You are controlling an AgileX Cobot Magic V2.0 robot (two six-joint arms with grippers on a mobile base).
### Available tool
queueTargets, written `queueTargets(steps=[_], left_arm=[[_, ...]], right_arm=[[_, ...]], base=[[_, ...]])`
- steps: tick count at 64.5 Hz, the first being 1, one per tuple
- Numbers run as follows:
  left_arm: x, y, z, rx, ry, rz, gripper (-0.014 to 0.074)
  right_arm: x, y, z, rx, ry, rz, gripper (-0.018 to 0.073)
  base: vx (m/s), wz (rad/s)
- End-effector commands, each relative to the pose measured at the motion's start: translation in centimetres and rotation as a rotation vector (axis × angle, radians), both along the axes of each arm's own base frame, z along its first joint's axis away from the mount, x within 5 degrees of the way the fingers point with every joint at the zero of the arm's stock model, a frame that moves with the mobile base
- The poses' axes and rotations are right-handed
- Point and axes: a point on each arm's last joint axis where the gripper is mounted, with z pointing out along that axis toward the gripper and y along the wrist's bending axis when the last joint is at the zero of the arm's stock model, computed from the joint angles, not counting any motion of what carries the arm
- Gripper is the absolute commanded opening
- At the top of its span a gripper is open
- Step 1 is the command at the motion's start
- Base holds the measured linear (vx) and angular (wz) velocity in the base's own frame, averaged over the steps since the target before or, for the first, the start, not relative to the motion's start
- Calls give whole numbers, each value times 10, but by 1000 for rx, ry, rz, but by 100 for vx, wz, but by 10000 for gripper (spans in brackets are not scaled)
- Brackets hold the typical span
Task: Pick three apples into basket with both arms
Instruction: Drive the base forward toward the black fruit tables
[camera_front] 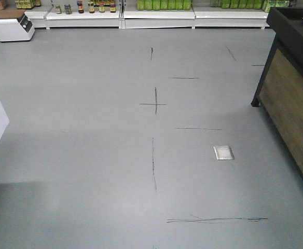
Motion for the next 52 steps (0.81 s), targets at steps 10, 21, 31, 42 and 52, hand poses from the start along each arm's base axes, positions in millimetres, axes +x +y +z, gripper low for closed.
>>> queueTargets(steps=[10, 21, 31, 42, 52], left_arm=[[0, 0, -1, 0, -60, 1, -6], [0, 0, -1, 0, -60, 1, -6], [0, 0, -1, 0, -60, 1, -6], [0, 0, -1, 0, -60, 1, -6], [0, 0, -1, 0, -60, 1, -6]], right_arm=[[0, 0, 2, -11, -68, -7, -4], [0, 0, 2, -11, -68, -7, -4], [0, 0, 2, -11, -68, -7, -4], [0, 0, 2, -11, -68, -7, -4], [0, 0, 2, -11, -68, -7, -4]], base=[[0, 0], [0, 0], [0, 0], [0, 0], [0, 0]])
